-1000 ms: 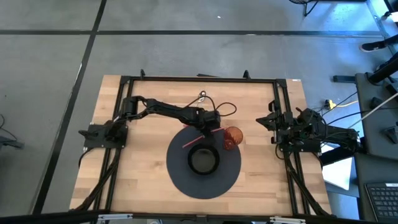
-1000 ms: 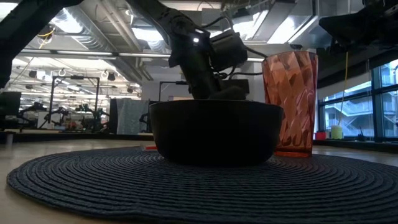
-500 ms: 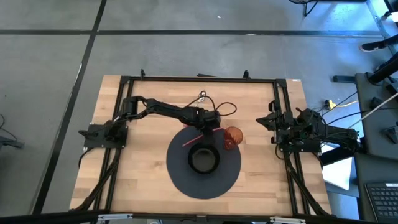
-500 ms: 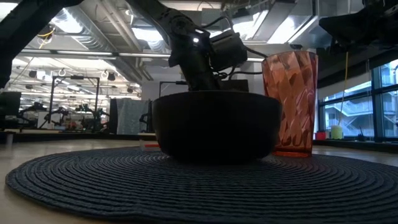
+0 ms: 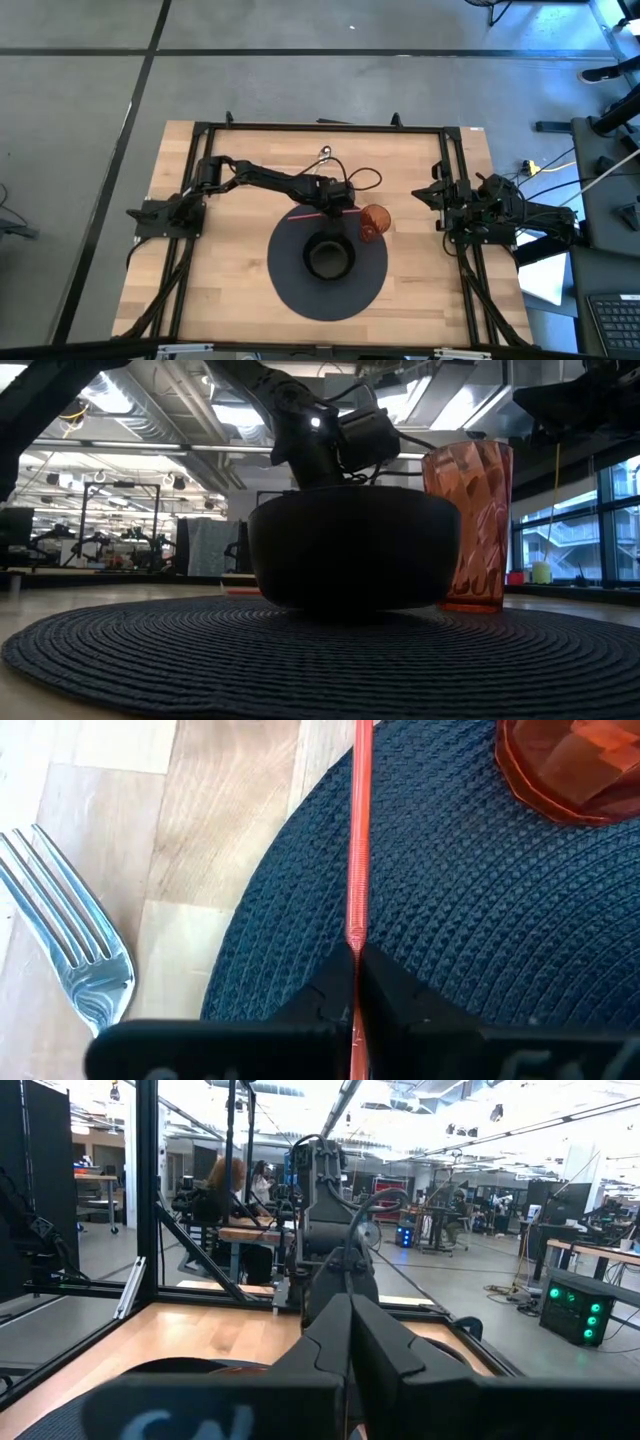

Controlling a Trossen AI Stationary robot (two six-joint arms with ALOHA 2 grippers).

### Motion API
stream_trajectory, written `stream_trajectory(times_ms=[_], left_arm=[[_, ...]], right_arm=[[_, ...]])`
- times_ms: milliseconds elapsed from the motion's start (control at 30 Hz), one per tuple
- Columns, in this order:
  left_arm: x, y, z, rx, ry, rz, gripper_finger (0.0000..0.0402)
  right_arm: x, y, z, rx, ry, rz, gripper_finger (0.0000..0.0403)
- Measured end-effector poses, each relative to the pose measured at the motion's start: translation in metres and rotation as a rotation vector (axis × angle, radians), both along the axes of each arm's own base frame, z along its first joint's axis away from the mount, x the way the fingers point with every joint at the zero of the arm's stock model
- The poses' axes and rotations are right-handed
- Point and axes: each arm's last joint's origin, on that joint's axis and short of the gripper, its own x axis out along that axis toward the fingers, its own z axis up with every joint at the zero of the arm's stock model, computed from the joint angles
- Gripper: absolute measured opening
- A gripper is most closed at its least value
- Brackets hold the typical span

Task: Pick & Place Utensil
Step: Put the orange drinking straw into the orange cup

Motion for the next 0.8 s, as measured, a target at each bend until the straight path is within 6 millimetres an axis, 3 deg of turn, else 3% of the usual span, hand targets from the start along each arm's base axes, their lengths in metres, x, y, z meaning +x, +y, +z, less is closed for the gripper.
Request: stream_trajectory(times_ms=[167,467,800], left_arm=[[0.001,-0.002,0.003,0.019,0.004,0.005,0.0004],[0.013,-0.012,0.031,0.1,-0.02,-0.011,0.0003],[0.007,-0.008,0.056,0.255,0.068,0.084,0.0003]], right_arm=[[0.0,0.0,0.0,0.0,0.0,0.0,0.0012],[0.0,0.0,0.0,-0.003,0.0,-0.001,0.0012],[0.0,0.0,0.0,-0.003,0.001,0.012,0.0012]])
